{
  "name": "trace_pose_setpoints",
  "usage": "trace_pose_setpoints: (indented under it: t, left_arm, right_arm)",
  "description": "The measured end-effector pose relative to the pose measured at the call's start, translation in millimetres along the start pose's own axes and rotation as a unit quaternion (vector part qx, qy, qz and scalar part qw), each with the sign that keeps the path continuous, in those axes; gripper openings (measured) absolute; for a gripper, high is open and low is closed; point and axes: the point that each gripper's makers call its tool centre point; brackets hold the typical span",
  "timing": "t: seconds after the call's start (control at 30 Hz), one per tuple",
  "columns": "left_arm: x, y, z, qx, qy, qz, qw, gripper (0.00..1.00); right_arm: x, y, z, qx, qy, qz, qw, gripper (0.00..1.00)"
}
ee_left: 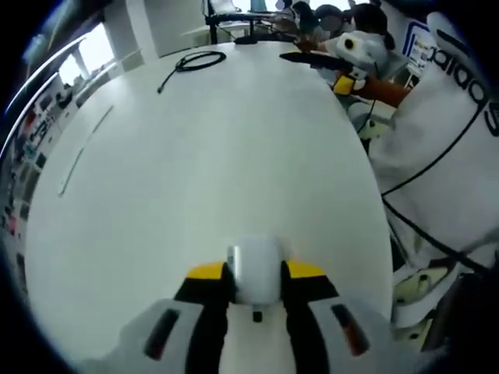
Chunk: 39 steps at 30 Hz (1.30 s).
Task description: Plug the desk Type‑C cable into the charger adapter.
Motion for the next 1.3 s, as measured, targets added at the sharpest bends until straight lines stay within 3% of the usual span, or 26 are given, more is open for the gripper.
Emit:
trace_pose_setpoints:
  t: [0.4, 0.57, 0.63, 0.97, 1.13, 1.3]
  left_arm:
    - [-5.6, -7.4, -4.7, 0.000, 0.018, -0.003, 0.9998, 0.26]
    - [10.2, 3.1, -13.2, 0.015, 0.075, -0.026, 0.9967, 0.24]
    - [11.8, 6.0, -14.8, 0.019, 0.082, -0.027, 0.9961, 0.24]
    - [8.6, 0.8, -23.6, 0.032, 0.094, -0.023, 0.9948, 0.24]
    - [14.2, 0.5, -32.5, 0.034, 0.141, -0.039, 0.9886, 0.24]
    - [15.8, 0.6, -38.4, 0.049, 0.190, -0.068, 0.9782, 0.24]
  right_arm:
    - [-1.7, 0.0, 1.5, 0.000, -0.003, -0.002, 1.0000, 0.99]
    - [0.0, 3.0, 2.4, -0.001, -0.004, -0.006, 1.0000, 0.99]
    - [0.5, 3.3, 2.9, -0.001, -0.004, -0.008, 1.0000, 0.99]
    - [4.9, 1.5, 5.7, 0.003, -0.002, -0.014, 0.9999, 0.99]
    - [5.8, 2.3, 4.9, 0.002, -0.002, -0.016, 0.9999, 0.99]
    - [11.1, 5.0, 5.7, -0.001, 0.001, -0.019, 0.9998, 0.99]
Point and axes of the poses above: the point that each gripper's makers call its tool centre point, and the gripper's own axes: z roughly forward along the fingers, y roughly to its right, x roughly out of its top, and after that the axes turned 4 degrees about -z, right-handed
